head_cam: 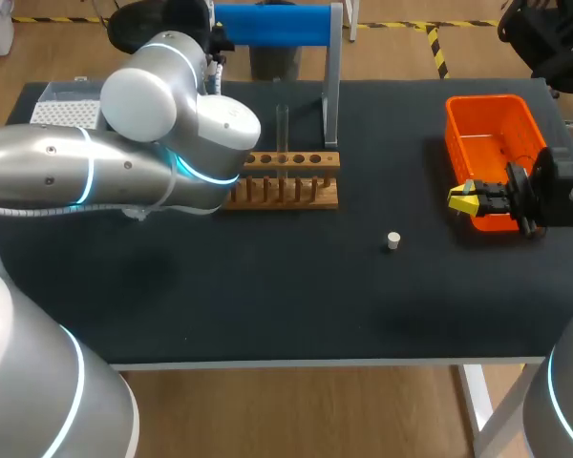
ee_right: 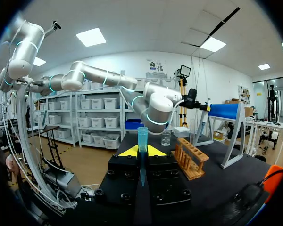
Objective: Invert the test tube, pick up the pipette, mount the tip to pipette, aspirate from beaker and dispense into the tube, eject the tip, return the pipette, and cap with the stopper.
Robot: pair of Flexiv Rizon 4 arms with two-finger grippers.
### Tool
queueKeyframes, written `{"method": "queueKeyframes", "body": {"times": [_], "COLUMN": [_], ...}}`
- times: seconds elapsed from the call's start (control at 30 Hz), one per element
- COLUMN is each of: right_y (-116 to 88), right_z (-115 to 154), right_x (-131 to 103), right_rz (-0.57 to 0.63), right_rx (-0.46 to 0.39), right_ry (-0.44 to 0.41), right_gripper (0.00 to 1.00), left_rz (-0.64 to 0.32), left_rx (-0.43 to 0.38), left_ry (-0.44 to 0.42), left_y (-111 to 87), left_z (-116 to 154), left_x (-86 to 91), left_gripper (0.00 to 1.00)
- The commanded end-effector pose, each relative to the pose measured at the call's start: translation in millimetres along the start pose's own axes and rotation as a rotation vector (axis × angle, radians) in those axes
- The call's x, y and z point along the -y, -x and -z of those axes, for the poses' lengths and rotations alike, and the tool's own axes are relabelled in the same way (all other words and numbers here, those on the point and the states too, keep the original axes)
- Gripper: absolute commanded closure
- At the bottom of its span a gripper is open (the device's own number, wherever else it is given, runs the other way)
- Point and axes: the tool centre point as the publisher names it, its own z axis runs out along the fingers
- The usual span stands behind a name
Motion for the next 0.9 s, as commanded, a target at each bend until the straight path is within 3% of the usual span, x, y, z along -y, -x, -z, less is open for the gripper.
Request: {"method": "queueKeyframes", "body": {"times": [0.03, 0.3, 0.67, 0.9], "right_y": [-0.9, -0.9, -0.9, -0.9], "right_z": [-0.7, -0.7, -0.7, -0.7], "right_x": [0.1, 0.1, 0.1, 0.1], "right_rz": [0.001, 0.001, 0.001, 0.001], "right_rx": [0.003, 0.003, 0.003, 0.003], "right_ry": [-0.001, -0.001, -0.001, -0.001], "right_gripper": [1.00, 1.00, 1.00, 1.00], "left_rz": [0.002, 0.003, -0.019, -0.027], "left_rx": [0.002, 0.004, 0.019, 0.021], "left_ry": [-0.002, -0.009, -0.049, -0.057], "left_y": [-0.9, -1.0, 2.1, 0.5], "left_z": [-3.3, -1.7, 4.1, 10.3], "left_x": [-1.4, 2.6, 32.0, 37.9], "left_gripper": [1.00, 1.00, 1.00, 1.00]}}
